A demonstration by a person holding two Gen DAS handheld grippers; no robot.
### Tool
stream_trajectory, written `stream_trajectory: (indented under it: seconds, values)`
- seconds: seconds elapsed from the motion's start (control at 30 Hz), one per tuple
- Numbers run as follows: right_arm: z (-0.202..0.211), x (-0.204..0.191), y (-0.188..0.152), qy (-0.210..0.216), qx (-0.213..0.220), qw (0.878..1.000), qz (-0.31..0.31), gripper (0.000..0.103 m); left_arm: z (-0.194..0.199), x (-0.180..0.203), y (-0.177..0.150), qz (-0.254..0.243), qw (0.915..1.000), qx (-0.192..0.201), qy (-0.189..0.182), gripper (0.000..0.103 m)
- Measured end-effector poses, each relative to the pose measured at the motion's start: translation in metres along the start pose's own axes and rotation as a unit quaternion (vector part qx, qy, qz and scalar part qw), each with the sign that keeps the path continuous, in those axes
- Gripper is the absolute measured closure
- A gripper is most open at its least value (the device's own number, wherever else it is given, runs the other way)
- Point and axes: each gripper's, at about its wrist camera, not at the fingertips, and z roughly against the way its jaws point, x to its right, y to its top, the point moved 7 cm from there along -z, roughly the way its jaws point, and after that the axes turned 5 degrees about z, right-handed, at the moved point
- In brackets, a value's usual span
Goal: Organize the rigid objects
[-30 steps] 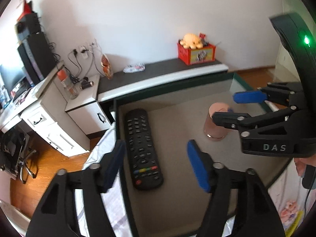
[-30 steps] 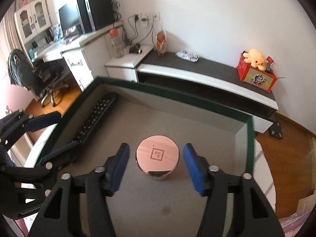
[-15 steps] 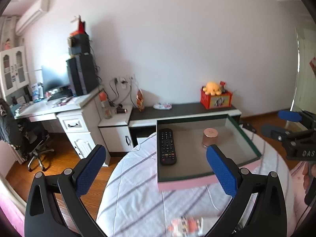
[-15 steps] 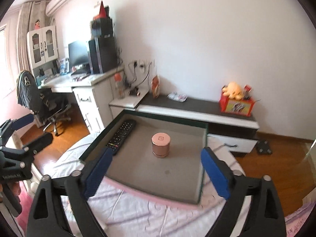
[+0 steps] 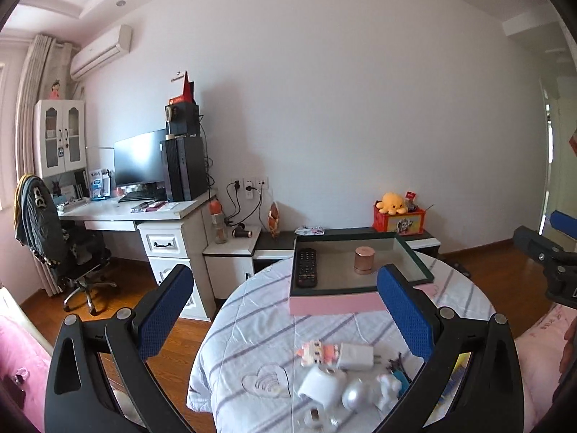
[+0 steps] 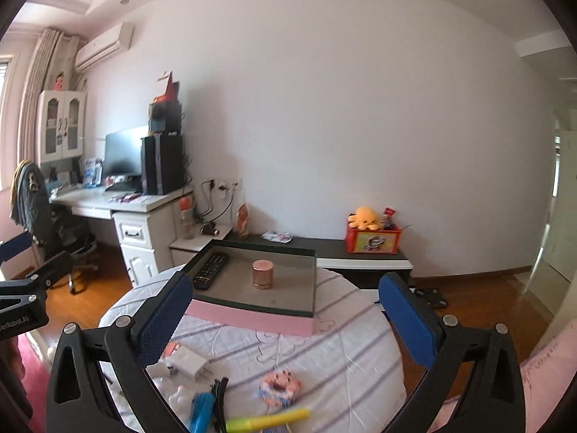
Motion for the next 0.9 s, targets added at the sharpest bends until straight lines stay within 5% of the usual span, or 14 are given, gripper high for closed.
stream_trajectory:
  seconds: [0.27,0.9]
  values:
    - [0.05,0.003,-0.008,-0.041,0.023,0.999,-0.009,0.0,0.035,-0.002,-0.009,0.003,1.0,0.005,0.005,0.0]
    - [0.085,-0.008,-0.015,-0.029,0.033,0.999,0.003,0.0,0.081,-0.006,-0.006,0.002,0.9995,0.032,0.008,0.0]
